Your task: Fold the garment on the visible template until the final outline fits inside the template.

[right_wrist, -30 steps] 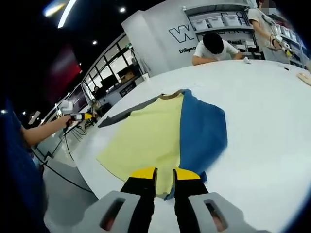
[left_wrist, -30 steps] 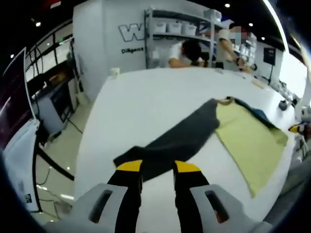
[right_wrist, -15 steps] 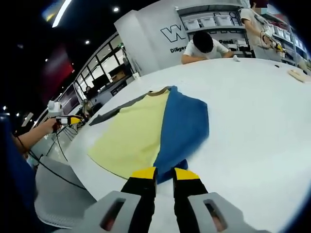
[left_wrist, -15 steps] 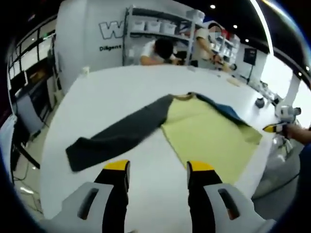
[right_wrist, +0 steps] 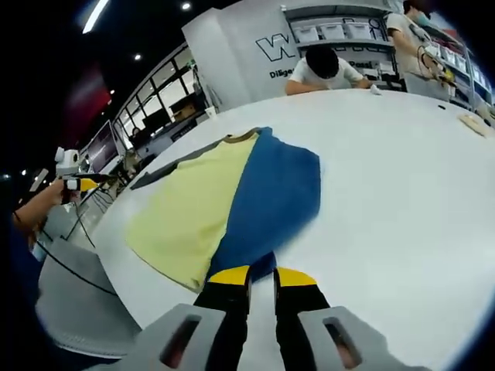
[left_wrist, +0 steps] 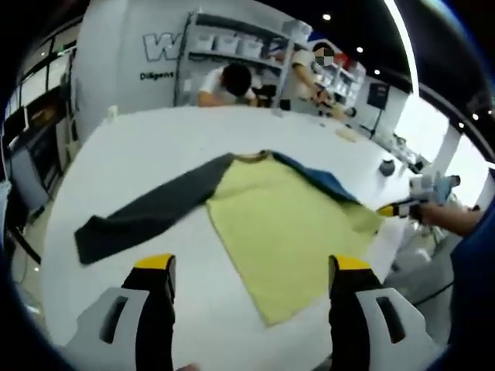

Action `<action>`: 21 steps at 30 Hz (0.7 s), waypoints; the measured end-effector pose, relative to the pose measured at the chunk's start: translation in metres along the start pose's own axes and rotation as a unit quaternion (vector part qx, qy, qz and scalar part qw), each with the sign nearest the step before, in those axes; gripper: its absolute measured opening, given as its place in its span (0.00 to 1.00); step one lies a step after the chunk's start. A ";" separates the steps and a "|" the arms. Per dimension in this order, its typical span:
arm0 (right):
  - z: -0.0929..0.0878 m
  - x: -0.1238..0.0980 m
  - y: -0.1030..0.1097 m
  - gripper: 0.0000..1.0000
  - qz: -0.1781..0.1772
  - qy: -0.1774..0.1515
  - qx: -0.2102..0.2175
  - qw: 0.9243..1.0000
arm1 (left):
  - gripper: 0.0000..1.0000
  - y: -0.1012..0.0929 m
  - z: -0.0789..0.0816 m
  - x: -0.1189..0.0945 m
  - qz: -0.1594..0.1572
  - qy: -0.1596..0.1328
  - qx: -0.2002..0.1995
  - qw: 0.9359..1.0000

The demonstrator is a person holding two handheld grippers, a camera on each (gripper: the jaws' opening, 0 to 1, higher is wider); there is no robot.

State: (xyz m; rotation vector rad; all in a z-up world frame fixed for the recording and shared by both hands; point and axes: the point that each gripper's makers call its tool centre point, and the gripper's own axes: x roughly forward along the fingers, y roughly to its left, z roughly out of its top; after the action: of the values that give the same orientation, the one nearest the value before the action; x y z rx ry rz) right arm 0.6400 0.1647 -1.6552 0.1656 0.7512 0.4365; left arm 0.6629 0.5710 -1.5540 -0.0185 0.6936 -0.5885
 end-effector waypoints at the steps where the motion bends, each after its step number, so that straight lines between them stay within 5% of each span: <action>1: -0.001 0.003 -0.001 0.08 0.000 0.003 -0.002 1.000 | 0.80 -0.004 0.001 -0.001 -0.003 -0.002 -0.001 1.000; 9: -0.003 0.018 -0.006 0.10 -0.004 0.036 -0.060 0.998 | 0.85 -0.032 0.001 -0.005 -0.018 -0.004 0.001 1.000; 15: -0.005 0.026 -0.013 0.00 -0.006 0.044 -0.089 0.995 | 0.84 -0.035 -0.002 -0.009 -0.013 -0.008 -0.004 1.000; 18: -0.002 0.023 -0.015 0.00 -0.003 0.047 -0.080 0.996 | 0.84 -0.034 -0.003 -0.011 -0.011 -0.009 -0.006 1.000; 21: 0.018 0.014 -0.026 0.00 -0.008 0.006 -0.035 0.999 | 0.83 -0.034 -0.005 -0.014 -0.008 -0.010 -0.007 1.000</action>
State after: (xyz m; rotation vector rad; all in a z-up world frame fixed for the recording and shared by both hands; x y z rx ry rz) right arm 0.6696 0.1479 -1.6586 0.0907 0.7472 0.4475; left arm 0.6338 0.5506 -1.5428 -0.0436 0.6781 -0.5979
